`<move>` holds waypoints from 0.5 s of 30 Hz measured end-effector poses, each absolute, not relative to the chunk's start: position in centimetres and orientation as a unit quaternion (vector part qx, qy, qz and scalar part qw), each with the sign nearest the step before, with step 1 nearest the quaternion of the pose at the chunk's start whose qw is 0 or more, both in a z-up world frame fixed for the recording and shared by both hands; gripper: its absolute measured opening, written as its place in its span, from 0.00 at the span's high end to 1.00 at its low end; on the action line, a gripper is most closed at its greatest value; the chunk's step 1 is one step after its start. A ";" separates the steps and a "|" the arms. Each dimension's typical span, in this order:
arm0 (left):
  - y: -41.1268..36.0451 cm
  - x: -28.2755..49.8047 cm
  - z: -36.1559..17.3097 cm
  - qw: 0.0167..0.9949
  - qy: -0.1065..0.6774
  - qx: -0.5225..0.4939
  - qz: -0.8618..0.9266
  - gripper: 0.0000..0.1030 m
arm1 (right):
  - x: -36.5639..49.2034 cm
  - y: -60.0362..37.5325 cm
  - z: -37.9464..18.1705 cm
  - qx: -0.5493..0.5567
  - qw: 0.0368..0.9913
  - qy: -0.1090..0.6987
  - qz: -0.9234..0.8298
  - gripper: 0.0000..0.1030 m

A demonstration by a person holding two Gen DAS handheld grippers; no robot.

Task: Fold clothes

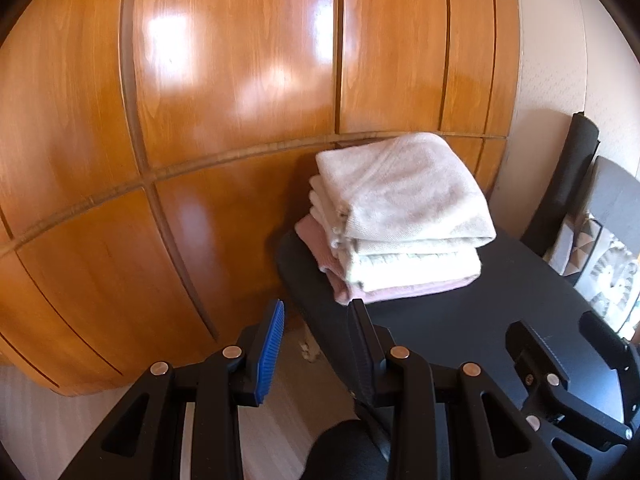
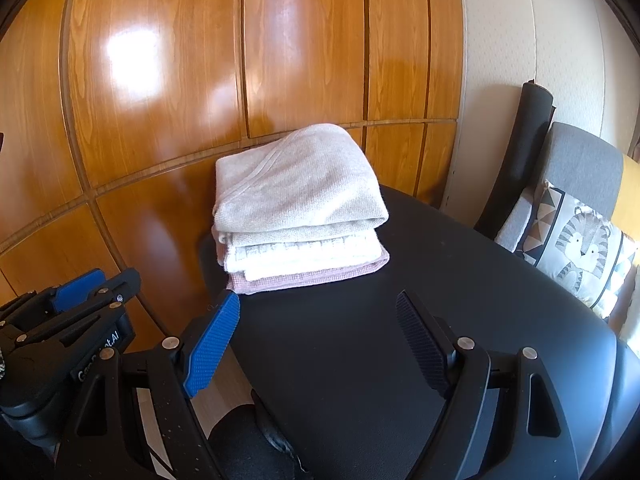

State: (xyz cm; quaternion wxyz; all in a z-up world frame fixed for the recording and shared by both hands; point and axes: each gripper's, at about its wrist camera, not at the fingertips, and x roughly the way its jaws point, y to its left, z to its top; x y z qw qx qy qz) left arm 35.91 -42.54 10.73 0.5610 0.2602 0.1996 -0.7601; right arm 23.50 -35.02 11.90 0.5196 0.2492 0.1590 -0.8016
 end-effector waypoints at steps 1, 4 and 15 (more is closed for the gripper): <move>-42.5 35.9 10.8 0.559 0.200 0.258 -0.762 0.67 | 23.5 -35.0 11.9 0.248 0.520 0.159 -0.802 0.19; -42.5 36.0 11.0 0.551 0.204 0.252 -0.769 0.67 | 23.4 -35.2 12.1 0.244 0.519 0.161 -0.803 0.19; -42.3 36.5 11.6 0.528 0.225 0.224 -0.788 0.68 | 23.6 -35.6 12.9 0.221 0.516 0.166 -0.811 0.19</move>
